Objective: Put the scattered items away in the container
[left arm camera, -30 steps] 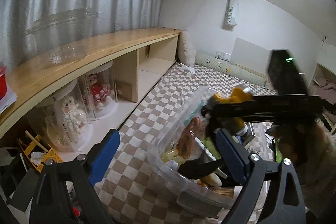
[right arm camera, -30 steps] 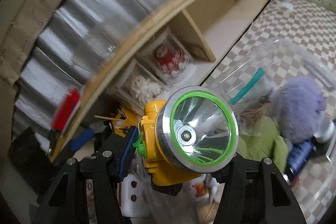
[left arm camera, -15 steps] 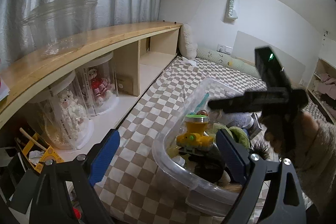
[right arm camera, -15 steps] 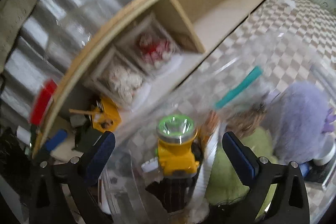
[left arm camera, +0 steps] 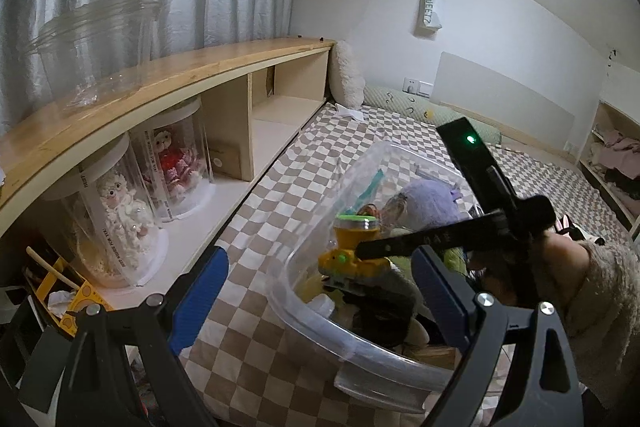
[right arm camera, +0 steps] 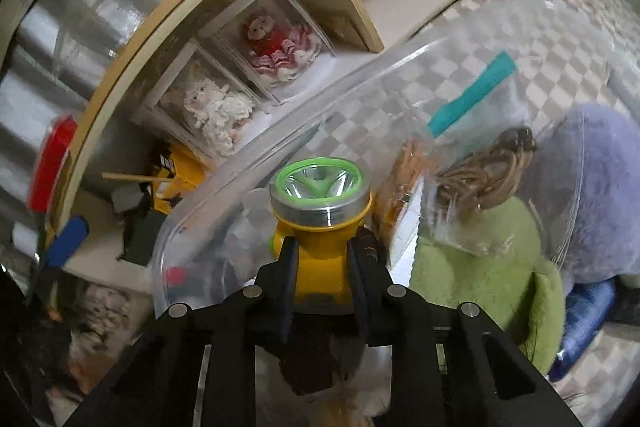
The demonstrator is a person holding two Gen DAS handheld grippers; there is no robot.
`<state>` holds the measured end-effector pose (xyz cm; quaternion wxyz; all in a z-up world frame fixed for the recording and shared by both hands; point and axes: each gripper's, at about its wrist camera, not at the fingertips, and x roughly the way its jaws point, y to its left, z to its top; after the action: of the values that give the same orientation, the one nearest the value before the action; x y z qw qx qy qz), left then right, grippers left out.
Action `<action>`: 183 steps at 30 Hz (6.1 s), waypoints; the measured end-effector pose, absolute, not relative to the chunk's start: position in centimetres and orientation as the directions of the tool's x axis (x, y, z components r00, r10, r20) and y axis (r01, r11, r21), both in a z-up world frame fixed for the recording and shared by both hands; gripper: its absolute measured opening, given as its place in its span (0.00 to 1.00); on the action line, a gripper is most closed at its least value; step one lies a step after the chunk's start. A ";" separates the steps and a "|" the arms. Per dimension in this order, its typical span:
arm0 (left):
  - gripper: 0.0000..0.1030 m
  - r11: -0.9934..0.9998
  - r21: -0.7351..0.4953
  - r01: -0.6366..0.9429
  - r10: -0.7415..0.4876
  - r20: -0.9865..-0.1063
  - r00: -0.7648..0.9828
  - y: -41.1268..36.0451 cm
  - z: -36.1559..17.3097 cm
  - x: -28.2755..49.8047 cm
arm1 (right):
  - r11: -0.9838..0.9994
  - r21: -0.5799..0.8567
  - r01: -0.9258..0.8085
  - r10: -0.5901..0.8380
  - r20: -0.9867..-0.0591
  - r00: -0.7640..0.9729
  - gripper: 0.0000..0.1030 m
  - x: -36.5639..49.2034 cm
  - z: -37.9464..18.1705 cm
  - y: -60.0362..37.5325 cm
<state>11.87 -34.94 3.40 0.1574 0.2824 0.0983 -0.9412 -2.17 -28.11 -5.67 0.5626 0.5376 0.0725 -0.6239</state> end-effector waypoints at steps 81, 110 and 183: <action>1.00 -0.988 -0.018 0.156 -0.129 -0.470 -0.873 -11.7 10.5 12.2 | -0.479 0.474 0.739 -0.846 -0.474 -0.244 1.00 3.1 8.0 8.4; 1.00 -0.995 -0.059 -0.077 0.096 -0.473 -0.876 -4.3 9.1 5.4 | -0.801 0.338 0.495 -0.598 -0.506 -0.621 1.00 1.0 5.8 21.7; 1.00 -0.910 -0.100 -0.401 0.343 -0.726 -0.596 1.9 -2.5 -3.3 | -0.874 0.485 -0.028 -0.417 -0.779 -0.469 0.68 -16.7 -11.6 29.3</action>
<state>-3.35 1.85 -2.53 -0.2084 0.3981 -0.0369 -0.8926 -16.68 29.32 -11.58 0.1176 0.5018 -0.2217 -0.8277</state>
